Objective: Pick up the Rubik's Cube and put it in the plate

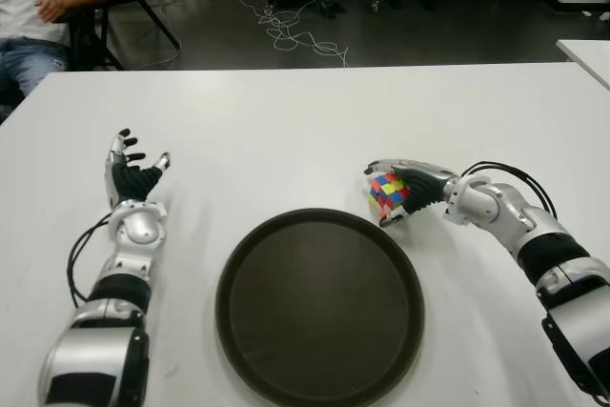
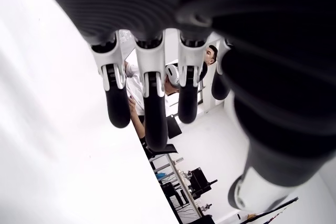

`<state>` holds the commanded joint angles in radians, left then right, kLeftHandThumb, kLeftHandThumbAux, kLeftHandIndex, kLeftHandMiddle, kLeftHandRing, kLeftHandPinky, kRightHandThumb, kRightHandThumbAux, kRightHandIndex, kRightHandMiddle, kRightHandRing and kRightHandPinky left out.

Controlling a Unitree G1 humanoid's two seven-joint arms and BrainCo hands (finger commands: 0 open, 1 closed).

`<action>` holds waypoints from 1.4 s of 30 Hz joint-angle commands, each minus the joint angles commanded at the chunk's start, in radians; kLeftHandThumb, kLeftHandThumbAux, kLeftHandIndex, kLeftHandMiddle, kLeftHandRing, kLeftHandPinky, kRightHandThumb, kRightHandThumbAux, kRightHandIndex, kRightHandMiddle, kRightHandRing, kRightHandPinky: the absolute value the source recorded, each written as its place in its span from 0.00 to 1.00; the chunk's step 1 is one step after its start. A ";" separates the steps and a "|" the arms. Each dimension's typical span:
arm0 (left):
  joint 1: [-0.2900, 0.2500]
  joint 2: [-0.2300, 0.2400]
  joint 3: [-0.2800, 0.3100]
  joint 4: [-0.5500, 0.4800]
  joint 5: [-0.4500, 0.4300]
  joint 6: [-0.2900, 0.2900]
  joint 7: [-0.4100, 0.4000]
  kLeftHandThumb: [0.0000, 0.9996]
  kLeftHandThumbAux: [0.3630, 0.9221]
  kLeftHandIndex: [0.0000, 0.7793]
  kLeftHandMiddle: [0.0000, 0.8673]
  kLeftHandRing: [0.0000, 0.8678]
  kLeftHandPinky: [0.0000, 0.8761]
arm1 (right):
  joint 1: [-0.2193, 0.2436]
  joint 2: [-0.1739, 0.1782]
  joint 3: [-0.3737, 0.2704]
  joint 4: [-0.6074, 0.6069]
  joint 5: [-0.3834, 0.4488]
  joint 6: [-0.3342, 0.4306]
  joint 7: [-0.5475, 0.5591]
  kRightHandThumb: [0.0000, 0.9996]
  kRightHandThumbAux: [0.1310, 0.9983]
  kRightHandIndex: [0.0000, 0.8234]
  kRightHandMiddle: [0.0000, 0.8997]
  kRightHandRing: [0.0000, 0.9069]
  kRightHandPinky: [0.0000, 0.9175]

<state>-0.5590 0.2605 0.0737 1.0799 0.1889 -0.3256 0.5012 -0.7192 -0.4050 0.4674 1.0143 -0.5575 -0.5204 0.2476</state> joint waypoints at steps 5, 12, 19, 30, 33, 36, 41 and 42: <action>0.000 0.001 0.000 0.003 0.000 0.001 -0.001 0.07 0.74 0.15 0.26 0.34 0.47 | 0.001 0.004 -0.007 0.008 0.009 0.007 -0.007 0.00 0.58 0.00 0.00 0.00 0.00; 0.000 0.003 -0.003 0.007 0.011 -0.007 0.016 0.08 0.73 0.17 0.25 0.30 0.40 | 0.025 -0.007 -0.031 -0.020 0.016 -0.040 -0.104 0.00 0.60 0.00 0.02 0.01 0.01; -0.002 -0.001 0.004 0.012 0.004 -0.012 0.014 0.09 0.74 0.17 0.26 0.33 0.44 | 0.034 -0.002 -0.051 0.009 0.011 -0.085 -0.219 0.02 0.68 0.10 0.19 0.20 0.24; -0.005 -0.001 0.008 0.015 0.002 -0.008 0.012 0.14 0.73 0.17 0.25 0.31 0.42 | 0.033 0.008 -0.072 0.030 0.036 -0.100 -0.247 0.12 0.71 0.17 0.26 0.28 0.35; -0.004 -0.001 0.011 0.014 -0.002 -0.009 0.005 0.13 0.73 0.17 0.26 0.33 0.44 | 0.034 0.010 -0.078 0.032 0.041 -0.099 -0.246 0.13 0.71 0.18 0.27 0.29 0.36; -0.004 -0.001 0.012 0.012 -0.005 -0.010 0.001 0.13 0.71 0.16 0.28 0.36 0.48 | 0.034 0.012 -0.082 0.033 0.044 -0.098 -0.244 0.16 0.71 0.18 0.27 0.30 0.39; -0.003 -0.002 0.014 0.012 -0.008 -0.019 -0.003 0.13 0.72 0.16 0.28 0.39 0.56 | 0.036 0.014 -0.087 0.034 0.046 -0.096 -0.245 0.16 0.71 0.18 0.28 0.31 0.40; -0.003 -0.002 0.014 0.012 -0.007 -0.019 -0.003 0.12 0.73 0.16 0.28 0.40 0.57 | 0.036 0.015 -0.088 0.034 0.046 -0.096 -0.244 0.16 0.71 0.18 0.28 0.31 0.40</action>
<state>-0.5617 0.2583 0.0872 1.0920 0.1815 -0.3446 0.4983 -0.6835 -0.3905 0.3799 1.0482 -0.5114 -0.6161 0.0033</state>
